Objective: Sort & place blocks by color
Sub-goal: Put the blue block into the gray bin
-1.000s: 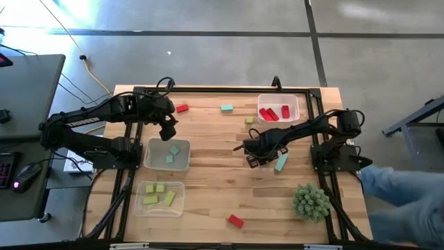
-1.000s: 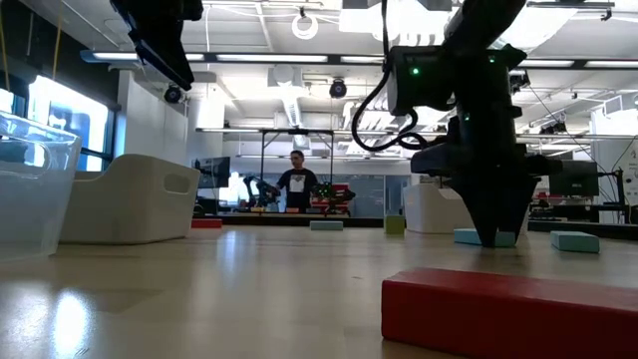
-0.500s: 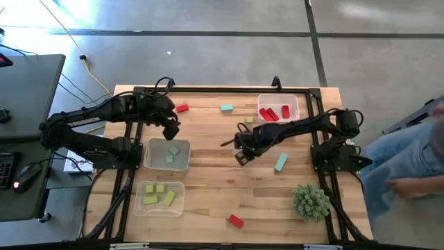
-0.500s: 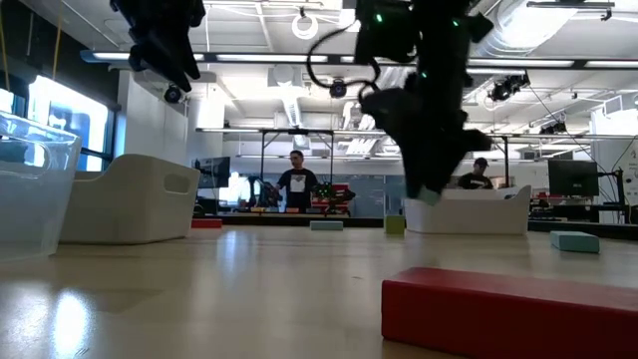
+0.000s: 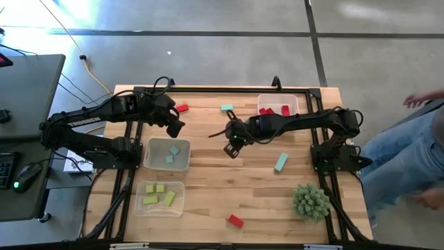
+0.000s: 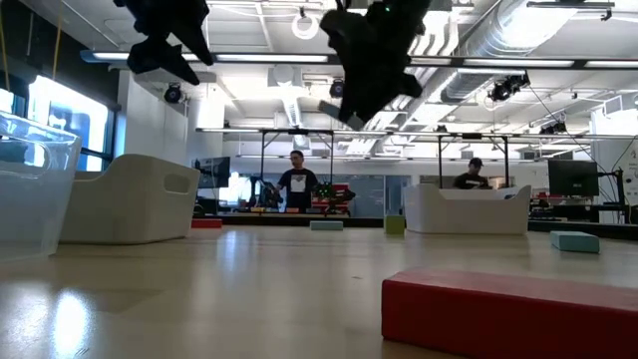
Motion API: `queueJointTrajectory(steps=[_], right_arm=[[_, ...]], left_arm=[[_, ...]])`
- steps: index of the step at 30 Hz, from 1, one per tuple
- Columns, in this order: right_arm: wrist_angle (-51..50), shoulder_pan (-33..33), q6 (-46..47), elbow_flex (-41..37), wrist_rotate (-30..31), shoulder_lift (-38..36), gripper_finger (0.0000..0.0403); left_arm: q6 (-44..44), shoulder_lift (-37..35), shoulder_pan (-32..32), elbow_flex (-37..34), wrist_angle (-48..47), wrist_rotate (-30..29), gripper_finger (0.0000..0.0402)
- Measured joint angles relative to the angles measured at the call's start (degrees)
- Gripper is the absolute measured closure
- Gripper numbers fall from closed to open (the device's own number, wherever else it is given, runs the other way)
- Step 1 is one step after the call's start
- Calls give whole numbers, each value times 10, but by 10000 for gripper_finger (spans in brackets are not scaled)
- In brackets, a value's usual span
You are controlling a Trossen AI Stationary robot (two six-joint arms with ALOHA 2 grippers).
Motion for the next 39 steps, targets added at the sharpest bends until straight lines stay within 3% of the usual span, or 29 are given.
queueJointTrajectory(steps=[15,30,39], right_arm=[[5,0,-176,73,52,-1,307],[13,20,-241,79,77,-1,307],[2,20,-245,79,77,-1,307]], left_arm=[[-118,0,-5,0,80,41,193],[-212,14,-46,0,179,38,193],[-236,72,-86,0,243,35,193]])
